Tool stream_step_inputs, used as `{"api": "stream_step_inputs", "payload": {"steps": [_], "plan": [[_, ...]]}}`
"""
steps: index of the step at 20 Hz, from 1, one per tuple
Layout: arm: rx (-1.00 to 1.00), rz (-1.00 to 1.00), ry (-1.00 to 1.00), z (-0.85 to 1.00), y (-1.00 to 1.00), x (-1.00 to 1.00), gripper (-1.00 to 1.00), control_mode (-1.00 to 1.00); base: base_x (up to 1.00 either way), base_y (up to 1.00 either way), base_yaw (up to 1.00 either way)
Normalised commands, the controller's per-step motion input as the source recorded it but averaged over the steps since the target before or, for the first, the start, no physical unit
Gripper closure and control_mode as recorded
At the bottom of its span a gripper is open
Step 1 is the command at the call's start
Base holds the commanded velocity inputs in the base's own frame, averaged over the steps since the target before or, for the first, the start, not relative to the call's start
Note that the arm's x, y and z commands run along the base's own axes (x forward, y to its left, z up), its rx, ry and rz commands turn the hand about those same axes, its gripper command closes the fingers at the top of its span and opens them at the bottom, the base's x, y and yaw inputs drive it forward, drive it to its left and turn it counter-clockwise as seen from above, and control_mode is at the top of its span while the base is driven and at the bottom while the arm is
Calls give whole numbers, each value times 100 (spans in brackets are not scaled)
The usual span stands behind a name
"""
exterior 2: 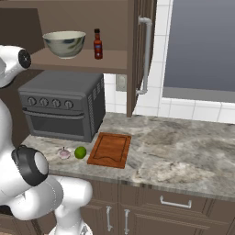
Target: Open the cabinet. Place the bowl and condiment on the counter. Then place the lime and garlic on the cutting board.
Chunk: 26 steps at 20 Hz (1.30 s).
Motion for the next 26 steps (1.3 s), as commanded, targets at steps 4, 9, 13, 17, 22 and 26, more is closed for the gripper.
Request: {"api": "stream_step_inputs", "payload": {"steps": [4,9,13,17,22,26], "plan": [[0,-1,0,0,-18,-10,-100,-100,0,0,0],[0,-20,0,0,-68,-22,-100,-100,0,0,0],[0,-23,0,7,-68,-6,-100,-100,0,0,0],[-5,-22,-1,14,-64,-2,-100,-100,0,0,0],[-7,-25,2,14,-64,0,-100,-100,0,0,0],[-6,-32,15,8,-66,-1,-100,-100,0,0,0]]}}
